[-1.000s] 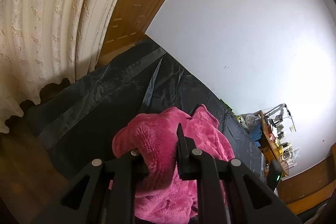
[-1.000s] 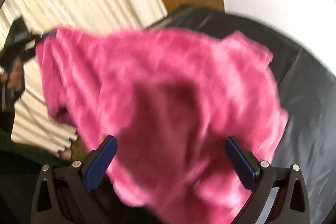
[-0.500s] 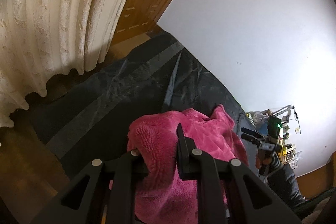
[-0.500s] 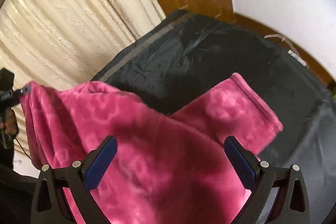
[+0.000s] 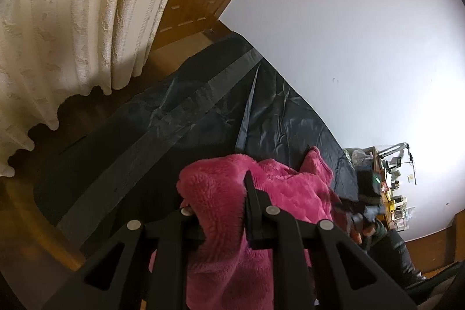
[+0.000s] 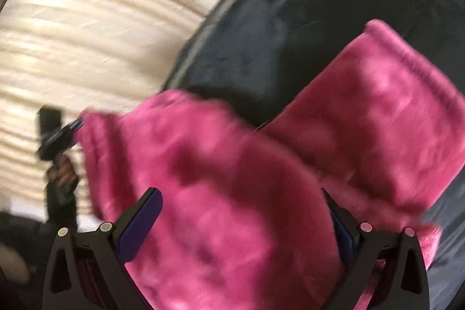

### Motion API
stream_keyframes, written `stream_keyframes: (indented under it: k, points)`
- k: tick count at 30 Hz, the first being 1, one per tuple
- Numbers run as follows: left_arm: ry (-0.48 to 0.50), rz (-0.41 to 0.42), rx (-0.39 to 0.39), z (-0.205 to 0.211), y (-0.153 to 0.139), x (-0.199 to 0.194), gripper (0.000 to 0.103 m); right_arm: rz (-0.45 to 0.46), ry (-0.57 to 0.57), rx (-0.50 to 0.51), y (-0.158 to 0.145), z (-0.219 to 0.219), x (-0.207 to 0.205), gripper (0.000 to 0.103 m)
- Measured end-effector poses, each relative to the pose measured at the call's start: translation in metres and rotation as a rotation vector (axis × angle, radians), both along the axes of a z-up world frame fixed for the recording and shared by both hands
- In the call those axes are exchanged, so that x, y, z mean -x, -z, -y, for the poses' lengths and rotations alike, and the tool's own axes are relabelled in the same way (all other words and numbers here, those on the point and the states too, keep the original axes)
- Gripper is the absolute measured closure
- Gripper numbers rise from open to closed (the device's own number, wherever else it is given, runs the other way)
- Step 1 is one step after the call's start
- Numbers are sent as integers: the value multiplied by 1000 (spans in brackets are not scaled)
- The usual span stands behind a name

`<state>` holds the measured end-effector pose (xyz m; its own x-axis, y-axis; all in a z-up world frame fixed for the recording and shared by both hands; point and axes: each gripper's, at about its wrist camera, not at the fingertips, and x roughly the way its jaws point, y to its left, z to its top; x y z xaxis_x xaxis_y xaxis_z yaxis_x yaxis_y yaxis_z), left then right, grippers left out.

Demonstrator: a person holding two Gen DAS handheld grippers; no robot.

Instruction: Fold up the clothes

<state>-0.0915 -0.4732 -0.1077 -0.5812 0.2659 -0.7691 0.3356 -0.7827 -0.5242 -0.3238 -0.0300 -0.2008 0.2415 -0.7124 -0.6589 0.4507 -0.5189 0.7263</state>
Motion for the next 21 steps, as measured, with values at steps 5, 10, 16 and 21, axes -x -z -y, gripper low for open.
stream_keyframes:
  k: [5, 10, 16, 21]
  points:
    - [18, 5, 11, -8, 3, 18, 86, 13, -34, 78, -28, -21, -52, 0]
    - [34, -2, 20, -20, 0, 27, 86, -3, -112, 82, -44, -26, -122, 0]
    - [47, -17, 51, -36, -7, 19, 86, -42, -115, -21, -41, -31, -186, 0]
    - [44, -26, 77, -42, -12, 7, 86, -75, 18, 2, -42, -34, -187, 0]
